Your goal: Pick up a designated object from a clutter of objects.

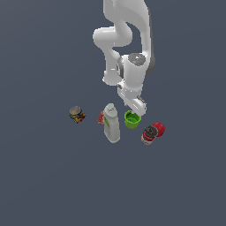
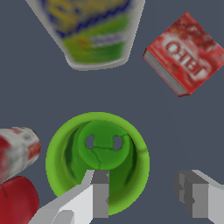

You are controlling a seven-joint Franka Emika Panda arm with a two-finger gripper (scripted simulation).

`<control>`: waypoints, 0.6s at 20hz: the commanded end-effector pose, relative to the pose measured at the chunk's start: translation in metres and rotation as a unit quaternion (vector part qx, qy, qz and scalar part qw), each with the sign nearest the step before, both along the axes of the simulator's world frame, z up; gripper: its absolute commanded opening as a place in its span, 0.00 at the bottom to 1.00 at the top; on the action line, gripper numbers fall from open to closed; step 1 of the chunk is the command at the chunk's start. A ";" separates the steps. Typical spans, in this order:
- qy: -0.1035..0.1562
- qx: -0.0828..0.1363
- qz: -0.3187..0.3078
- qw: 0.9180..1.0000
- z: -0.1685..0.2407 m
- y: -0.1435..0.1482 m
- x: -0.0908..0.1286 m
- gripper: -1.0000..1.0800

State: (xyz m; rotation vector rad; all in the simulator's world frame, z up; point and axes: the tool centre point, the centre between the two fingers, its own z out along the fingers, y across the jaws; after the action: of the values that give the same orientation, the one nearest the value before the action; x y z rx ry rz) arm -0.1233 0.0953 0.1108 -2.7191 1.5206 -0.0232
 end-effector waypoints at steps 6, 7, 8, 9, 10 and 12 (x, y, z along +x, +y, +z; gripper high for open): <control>0.001 0.001 -0.029 1.000 -0.009 0.002 -0.011 0.62; 0.001 0.001 -0.030 1.000 -0.009 0.003 -0.012 0.62; 0.001 0.001 -0.031 1.000 -0.010 0.003 -0.012 0.62; 0.001 0.001 -0.031 1.000 -0.010 0.003 -0.012 0.62; 0.001 0.001 -0.029 1.000 -0.009 0.003 -0.012 0.62; 0.001 0.001 -0.029 1.000 -0.010 0.003 -0.012 0.62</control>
State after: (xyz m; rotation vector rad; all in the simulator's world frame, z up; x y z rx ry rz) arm -0.1349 0.0978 0.1012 -2.6724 1.5989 -0.0204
